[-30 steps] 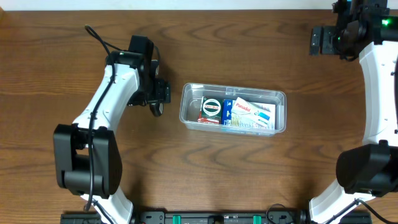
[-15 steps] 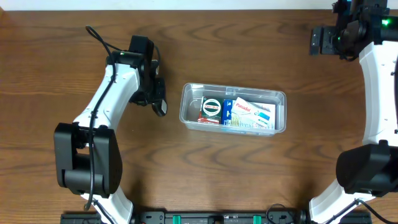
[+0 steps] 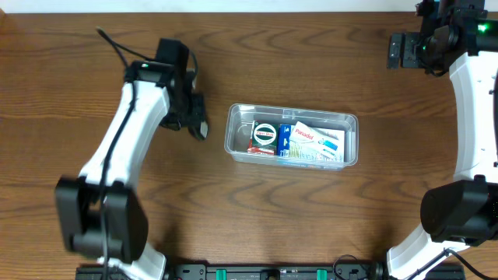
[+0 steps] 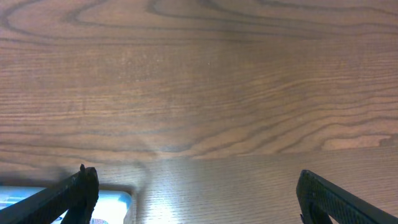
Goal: Pack container
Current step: 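Carry the bottle over the container with the left gripper, then lower the bottle upright into the container and release it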
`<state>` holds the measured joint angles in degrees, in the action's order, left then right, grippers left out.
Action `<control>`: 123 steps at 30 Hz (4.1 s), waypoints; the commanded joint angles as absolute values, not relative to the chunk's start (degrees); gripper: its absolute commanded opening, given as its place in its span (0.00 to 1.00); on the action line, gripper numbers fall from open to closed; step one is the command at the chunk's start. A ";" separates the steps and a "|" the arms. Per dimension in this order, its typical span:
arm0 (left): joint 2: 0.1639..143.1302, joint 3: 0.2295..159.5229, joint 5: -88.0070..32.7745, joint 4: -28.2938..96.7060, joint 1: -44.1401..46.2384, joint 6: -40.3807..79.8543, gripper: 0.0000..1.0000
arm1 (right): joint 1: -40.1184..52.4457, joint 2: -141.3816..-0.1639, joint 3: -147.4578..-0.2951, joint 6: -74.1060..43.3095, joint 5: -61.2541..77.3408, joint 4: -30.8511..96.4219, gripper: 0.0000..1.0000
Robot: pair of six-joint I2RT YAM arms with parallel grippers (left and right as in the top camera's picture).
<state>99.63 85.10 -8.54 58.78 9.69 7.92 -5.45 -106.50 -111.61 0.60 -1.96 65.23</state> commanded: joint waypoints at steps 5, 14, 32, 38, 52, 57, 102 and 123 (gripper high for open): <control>83.90 88.75 -8.38 58.83 17.56 8.21 0.22 | -5.61 -106.74 -112.44 0.08 -2.15 65.14 0.99; 80.71 88.68 1.43 57.39 29.50 14.96 0.22 | -5.61 -106.74 -112.44 0.05 -2.15 65.14 0.99; 98.96 88.68 5.67 57.65 35.81 22.02 0.22 | -5.61 -106.72 -112.44 0.05 -2.13 65.14 0.99; 99.29 88.68 8.69 57.80 35.81 23.05 0.22 | -5.61 -106.74 -112.44 0.05 -2.13 65.14 0.99; 99.48 88.58 10.13 57.49 35.77 27.07 0.22 | -5.61 -106.72 -112.44 0.05 -2.15 65.14 0.99; 100.38 88.25 10.13 57.36 35.77 27.18 0.22 | -5.61 -106.72 -112.44 0.05 -2.15 65.14 0.99; 103.00 84.73 8.36 56.07 35.40 27.62 0.22 | -5.61 -106.72 -112.44 0.05 -2.15 65.14 0.99; 104.68 80.84 7.94 51.92 35.40 28.23 0.22 | -5.61 -106.74 -112.44 0.05 -2.13 65.14 0.99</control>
<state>103.18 81.08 7.86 52.05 35.68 27.22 -5.45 -106.50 -111.61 0.60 -1.96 65.23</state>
